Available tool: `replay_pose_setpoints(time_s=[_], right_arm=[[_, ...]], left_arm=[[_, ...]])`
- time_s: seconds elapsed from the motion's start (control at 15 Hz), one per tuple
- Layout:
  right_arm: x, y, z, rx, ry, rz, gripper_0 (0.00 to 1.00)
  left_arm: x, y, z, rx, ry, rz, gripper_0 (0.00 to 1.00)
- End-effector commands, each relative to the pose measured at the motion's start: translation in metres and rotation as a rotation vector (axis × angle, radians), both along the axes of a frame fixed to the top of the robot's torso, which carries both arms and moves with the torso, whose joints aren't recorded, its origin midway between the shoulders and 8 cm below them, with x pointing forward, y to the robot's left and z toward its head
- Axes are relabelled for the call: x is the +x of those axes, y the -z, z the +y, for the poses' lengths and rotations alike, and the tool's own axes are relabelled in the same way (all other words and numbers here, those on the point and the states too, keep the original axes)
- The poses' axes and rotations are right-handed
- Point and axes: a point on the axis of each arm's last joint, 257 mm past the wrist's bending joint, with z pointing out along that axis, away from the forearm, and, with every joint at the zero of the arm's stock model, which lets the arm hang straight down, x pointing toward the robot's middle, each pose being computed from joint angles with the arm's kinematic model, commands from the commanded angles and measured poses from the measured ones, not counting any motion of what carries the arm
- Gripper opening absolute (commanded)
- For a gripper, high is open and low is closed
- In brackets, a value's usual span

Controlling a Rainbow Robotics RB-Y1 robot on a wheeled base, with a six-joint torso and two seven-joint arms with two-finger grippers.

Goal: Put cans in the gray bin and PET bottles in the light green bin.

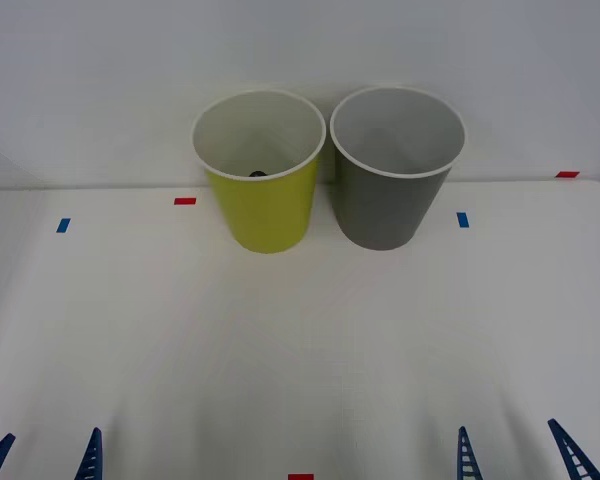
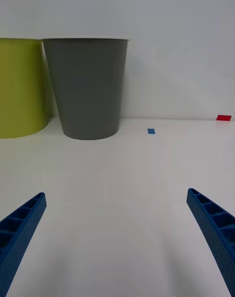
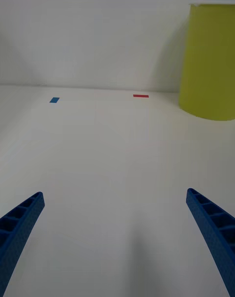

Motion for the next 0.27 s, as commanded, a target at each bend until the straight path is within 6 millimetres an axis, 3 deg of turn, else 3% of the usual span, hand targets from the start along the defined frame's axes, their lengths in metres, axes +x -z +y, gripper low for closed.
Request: replay_pose_setpoints(time_s=[0.07, 0.27], right_arm=[[0.0, 0.0, 0.0, 0.0, 0.0, 0.0, 1.0], [0.0, 0.0, 0.0, 0.0, 0.0, 0.0, 1.0]], left_arm=[[0.0, 0.0001, 0.0, 0.0, 0.0, 0.0, 1.0], [0.0, 0.0001, 0.0, 0.0, 0.0, 0.0, 1.0]])
